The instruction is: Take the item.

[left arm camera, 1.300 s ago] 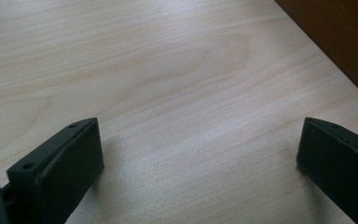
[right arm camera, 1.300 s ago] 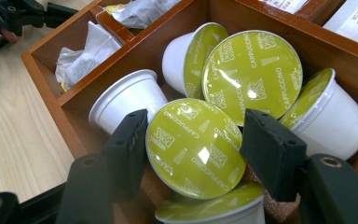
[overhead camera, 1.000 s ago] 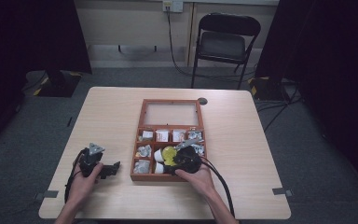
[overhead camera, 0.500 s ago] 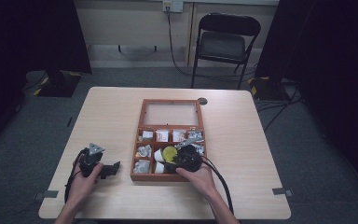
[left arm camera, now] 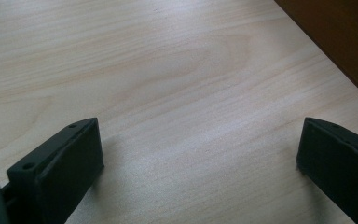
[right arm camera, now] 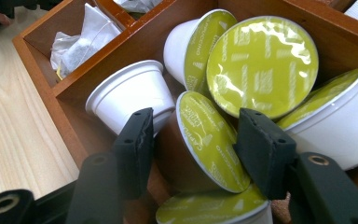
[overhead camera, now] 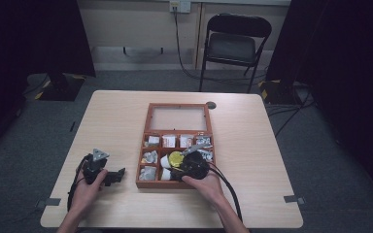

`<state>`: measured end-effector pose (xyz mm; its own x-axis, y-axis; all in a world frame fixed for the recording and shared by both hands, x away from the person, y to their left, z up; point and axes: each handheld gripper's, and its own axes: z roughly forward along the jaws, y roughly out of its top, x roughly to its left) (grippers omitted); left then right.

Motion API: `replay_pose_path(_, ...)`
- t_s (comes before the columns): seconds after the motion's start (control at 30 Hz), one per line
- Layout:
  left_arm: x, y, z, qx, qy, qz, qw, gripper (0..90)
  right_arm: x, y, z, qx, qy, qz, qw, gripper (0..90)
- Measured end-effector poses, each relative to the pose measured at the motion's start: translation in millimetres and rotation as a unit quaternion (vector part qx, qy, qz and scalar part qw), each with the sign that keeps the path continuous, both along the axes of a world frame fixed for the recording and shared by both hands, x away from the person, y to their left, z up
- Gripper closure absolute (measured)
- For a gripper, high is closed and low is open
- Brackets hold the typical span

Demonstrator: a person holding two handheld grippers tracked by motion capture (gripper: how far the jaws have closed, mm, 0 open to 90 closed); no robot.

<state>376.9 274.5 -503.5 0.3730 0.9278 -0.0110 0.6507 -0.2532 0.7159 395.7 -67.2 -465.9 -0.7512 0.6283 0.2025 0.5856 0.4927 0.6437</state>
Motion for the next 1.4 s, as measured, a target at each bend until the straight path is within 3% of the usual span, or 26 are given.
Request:
replay_pose_path(0.23,0.0,0.0,0.0,0.000,0.000,0.000,1.0000,0.0,1.2,-1.1,2.9,0.008,-0.005,-0.009,0.9999,54.3)
replay_pose_path(0.53,0.0,0.0,0.0,0.000,0.000,0.000,1.0000,0.0,2.9,-2.9,3.4,0.015,0.004,-0.017,0.9997,55.6)
replay_pose_path(0.77,0.0,0.0,0.0,0.000,0.000,0.000,1.0000,0.0,1.8,-3.6,6.7,0.030,-0.009,-0.019,0.9993,59.3)
replay_pose_path(1.07,0.0,0.0,0.0,0.000,0.000,0.000,1.0000,0.0,3.0,-5.1,6.4,0.038,-0.002,-0.021,0.9991,59.3)
replay_pose_path(1.17,0.0,0.0,0.0,0.000,0.000,0.000,1.0000,0.0,2.2,-3.0,6.1,0.024,-0.009,-0.011,0.9996,57.7)
replay_pose_path(1.37,0.0,0.0,0.0,0.000,0.000,0.000,1.0000,0.0,1.8,-1.1,4.2,0.007,-0.002,-0.001,1.0000,53.5)
replay_pose_path(1.4,0.0,0.0,0.0,0.000,0.000,0.000,1.0000,0.0,0.2,2.0,2.8,-0.010,-0.003,0.014,0.9999,49.5)
